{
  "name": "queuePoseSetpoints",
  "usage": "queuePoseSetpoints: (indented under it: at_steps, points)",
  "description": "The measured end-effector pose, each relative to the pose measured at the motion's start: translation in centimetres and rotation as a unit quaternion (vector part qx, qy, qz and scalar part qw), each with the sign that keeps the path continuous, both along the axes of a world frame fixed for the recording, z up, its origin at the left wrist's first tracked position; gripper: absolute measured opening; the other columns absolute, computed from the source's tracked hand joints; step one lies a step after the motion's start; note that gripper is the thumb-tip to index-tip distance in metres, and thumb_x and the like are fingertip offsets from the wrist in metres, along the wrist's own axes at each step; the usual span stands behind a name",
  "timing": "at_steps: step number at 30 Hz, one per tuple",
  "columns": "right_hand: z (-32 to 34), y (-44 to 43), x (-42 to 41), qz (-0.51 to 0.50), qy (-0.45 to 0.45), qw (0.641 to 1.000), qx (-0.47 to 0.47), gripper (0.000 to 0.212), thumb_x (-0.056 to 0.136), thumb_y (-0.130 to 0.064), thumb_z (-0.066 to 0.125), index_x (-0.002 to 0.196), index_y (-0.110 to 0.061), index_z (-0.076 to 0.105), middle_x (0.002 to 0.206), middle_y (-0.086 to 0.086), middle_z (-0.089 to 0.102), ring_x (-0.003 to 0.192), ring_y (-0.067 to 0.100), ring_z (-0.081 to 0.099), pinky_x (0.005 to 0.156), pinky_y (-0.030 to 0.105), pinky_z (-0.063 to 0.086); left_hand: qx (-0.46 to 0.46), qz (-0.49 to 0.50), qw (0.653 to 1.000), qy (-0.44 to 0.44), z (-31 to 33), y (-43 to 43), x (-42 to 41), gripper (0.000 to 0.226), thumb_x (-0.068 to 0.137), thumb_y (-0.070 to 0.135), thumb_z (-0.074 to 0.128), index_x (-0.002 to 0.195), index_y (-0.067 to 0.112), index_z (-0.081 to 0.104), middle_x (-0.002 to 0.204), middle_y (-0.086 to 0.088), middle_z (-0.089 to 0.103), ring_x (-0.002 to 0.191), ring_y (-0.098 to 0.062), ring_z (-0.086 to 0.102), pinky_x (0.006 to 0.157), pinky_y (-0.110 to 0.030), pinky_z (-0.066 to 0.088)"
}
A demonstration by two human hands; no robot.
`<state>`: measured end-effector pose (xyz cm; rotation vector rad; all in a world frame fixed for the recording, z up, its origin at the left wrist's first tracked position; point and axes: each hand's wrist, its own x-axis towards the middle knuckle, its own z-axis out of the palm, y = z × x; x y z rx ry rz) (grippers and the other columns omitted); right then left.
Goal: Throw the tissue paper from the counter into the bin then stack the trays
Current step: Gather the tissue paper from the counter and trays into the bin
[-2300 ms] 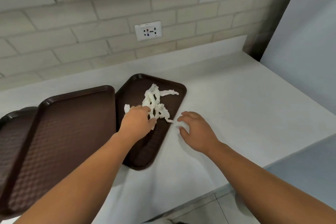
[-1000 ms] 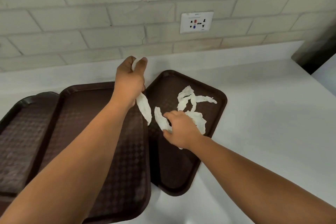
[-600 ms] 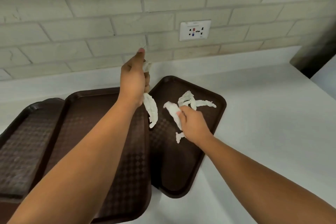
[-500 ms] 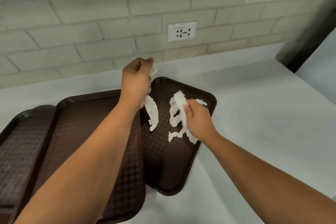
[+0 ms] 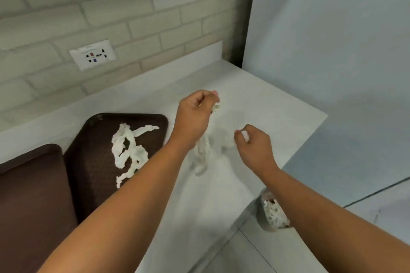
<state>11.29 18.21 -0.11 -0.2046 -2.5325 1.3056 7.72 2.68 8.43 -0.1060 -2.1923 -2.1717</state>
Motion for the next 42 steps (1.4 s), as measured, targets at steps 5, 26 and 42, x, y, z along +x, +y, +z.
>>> queuePoseSetpoints:
  at_steps: [5, 26, 42]
  points:
    - [-0.9, 11.0, 3.6, -0.066, -0.042, 0.997, -0.004, 0.016, 0.095, -0.022, 0.052, 0.080, -0.017, 0.052, 0.070, 0.003, 0.061, 0.064, 0.018, 0.058, 0.060, 0.031, 0.045, -0.060, -0.080, 0.995, 0.002, -0.7, 10.9, 2.2, 0.051, 0.096, 0.042, 0.057, 0.056, 0.012, 0.045, 0.058, -0.007, 0.045, 0.046, -0.012, 0.036, 0.050, -0.023, 0.033]
    - [-12.3, 36.7, 12.7, -0.087, -0.219, 0.960, -0.154, 0.015, 0.092, -0.007, 0.036, 0.080, -0.015, 0.037, 0.076, 0.000, 0.039, 0.069, 0.015, 0.036, 0.065, 0.032, 0.036, -0.218, -0.284, 0.921, -0.155, -15.5, 37.3, 8.1, 0.033, 0.084, -0.011, 0.039, 0.096, 0.020, 0.043, 0.075, 0.005, 0.040, 0.059, -0.009, 0.038, 0.044, -0.013, 0.032]
    - [-37.2, 41.5, 9.7, -0.112, -0.294, 0.948, -0.049, 0.018, 0.094, -0.013, 0.054, 0.097, -0.020, 0.069, 0.078, -0.007, 0.062, 0.064, 0.013, 0.060, 0.057, 0.024, 0.046, -0.314, -0.123, 0.928, -0.160, -49.3, 39.8, 1.9, 0.030, 0.072, 0.002, 0.066, 0.067, 0.028, 0.052, 0.064, 0.014, 0.056, 0.061, -0.005, 0.049, 0.059, -0.023, 0.043]
